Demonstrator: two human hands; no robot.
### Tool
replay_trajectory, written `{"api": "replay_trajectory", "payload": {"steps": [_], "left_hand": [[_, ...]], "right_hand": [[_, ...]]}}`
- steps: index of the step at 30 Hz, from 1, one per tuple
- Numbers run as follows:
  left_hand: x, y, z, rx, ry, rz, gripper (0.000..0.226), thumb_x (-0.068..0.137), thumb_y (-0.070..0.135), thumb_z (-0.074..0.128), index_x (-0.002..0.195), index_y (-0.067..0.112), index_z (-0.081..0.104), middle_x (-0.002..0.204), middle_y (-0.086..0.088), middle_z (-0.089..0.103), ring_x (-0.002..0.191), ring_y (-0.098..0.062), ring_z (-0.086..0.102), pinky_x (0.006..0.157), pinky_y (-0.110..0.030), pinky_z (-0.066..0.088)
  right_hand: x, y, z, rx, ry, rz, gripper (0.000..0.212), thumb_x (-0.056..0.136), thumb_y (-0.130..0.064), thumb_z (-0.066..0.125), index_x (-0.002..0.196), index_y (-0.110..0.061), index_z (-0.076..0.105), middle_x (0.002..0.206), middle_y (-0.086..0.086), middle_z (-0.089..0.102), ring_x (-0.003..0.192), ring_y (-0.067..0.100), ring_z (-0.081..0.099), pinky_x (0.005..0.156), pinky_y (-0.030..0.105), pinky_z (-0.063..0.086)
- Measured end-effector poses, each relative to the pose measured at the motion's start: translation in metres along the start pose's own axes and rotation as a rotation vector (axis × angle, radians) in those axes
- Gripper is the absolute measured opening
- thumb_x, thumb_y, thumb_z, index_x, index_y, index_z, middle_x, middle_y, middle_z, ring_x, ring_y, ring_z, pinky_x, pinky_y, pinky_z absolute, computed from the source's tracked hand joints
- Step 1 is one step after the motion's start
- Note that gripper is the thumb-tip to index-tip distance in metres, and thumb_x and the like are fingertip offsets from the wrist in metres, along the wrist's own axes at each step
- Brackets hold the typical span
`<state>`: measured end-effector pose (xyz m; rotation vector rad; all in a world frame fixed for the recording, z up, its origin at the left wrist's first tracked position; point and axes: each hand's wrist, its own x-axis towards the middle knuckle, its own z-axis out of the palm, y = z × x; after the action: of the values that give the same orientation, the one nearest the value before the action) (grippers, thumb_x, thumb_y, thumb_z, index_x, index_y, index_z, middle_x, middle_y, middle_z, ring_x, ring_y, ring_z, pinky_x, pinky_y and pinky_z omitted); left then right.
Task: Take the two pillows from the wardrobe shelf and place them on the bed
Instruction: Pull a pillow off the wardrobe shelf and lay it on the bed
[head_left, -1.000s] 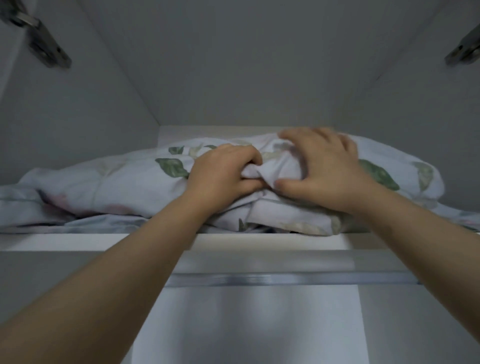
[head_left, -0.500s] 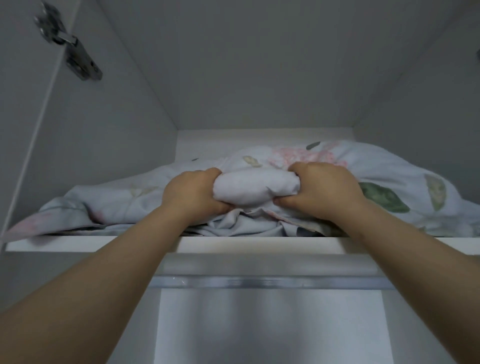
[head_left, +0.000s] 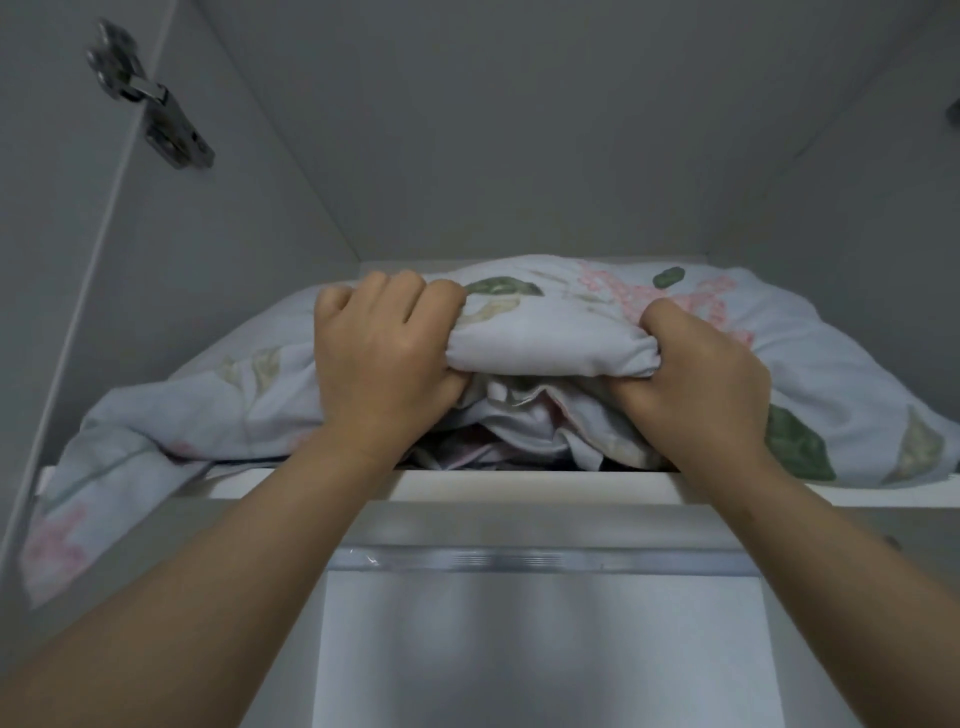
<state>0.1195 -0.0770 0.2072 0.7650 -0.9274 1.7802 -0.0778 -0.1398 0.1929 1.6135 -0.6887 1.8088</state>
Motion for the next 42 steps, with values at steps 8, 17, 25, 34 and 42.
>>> {"api": "replay_trajectory", "payload": {"steps": [8, 17, 25, 34, 42], "left_hand": [[0.007, -0.013, 0.001, -0.251, -1.028, -0.394, 0.115, 0.057, 0.046, 0.079, 0.144, 0.047, 0.002, 0.159, 0.005, -0.005, 0.137, -0.032, 0.035, 0.103, -0.049, 0.040], [-0.012, -0.003, 0.008, -0.055, -0.877, -0.471, 0.028, 0.085, 0.028, 0.051, 0.113, 0.026, 0.055, 0.111, -0.012, 0.068, 0.102, -0.037, 0.061, 0.068, -0.033, 0.038], [-0.022, 0.012, -0.024, -0.125, -0.643, -0.476, 0.010, 0.083, 0.015, 0.052, 0.089, 0.013, 0.044, 0.089, -0.007, 0.051, 0.076, -0.026, 0.044, 0.058, -0.032, 0.024], [-0.027, 0.021, -0.066, -0.107, -0.733, -0.409, 0.025, 0.075, 0.021, 0.062, 0.096, 0.010, 0.054, 0.097, -0.011, 0.063, 0.094, -0.034, 0.060, 0.066, -0.037, 0.039], [0.016, 0.009, -0.123, -0.173, -0.846, -0.348, 0.065, 0.083, 0.032, 0.056, 0.139, 0.033, 0.023, 0.115, -0.003, 0.062, 0.099, -0.033, 0.062, 0.069, -0.034, 0.039]], "right_hand": [[0.002, -0.001, 0.006, -0.115, -0.403, 0.072, 0.079, 0.062, -0.055, 0.066, 0.132, -0.031, 0.037, 0.152, 0.005, 0.022, 0.139, 0.034, 0.018, 0.107, 0.059, 0.021], [0.000, -0.003, 0.024, -0.202, -0.495, 0.037, 0.013, 0.080, -0.018, 0.051, 0.093, -0.018, 0.052, 0.097, 0.011, 0.069, 0.087, 0.033, 0.061, 0.065, 0.031, 0.037], [-0.015, -0.009, 0.005, -0.028, -0.247, 0.134, 0.016, 0.082, -0.011, 0.048, 0.083, -0.014, 0.033, 0.078, 0.007, 0.048, 0.064, 0.028, 0.044, 0.055, 0.032, 0.031], [-0.047, -0.012, -0.019, -0.012, -0.161, 0.042, 0.034, 0.060, 0.001, 0.070, 0.065, -0.012, 0.040, 0.055, 0.014, 0.053, 0.040, 0.027, 0.043, 0.043, 0.023, 0.023], [-0.044, -0.046, -0.089, 0.001, -0.348, 0.072, 0.022, 0.081, -0.017, 0.059, 0.089, -0.017, 0.039, 0.075, 0.005, 0.056, 0.069, 0.033, 0.057, 0.055, 0.032, 0.033]]}}
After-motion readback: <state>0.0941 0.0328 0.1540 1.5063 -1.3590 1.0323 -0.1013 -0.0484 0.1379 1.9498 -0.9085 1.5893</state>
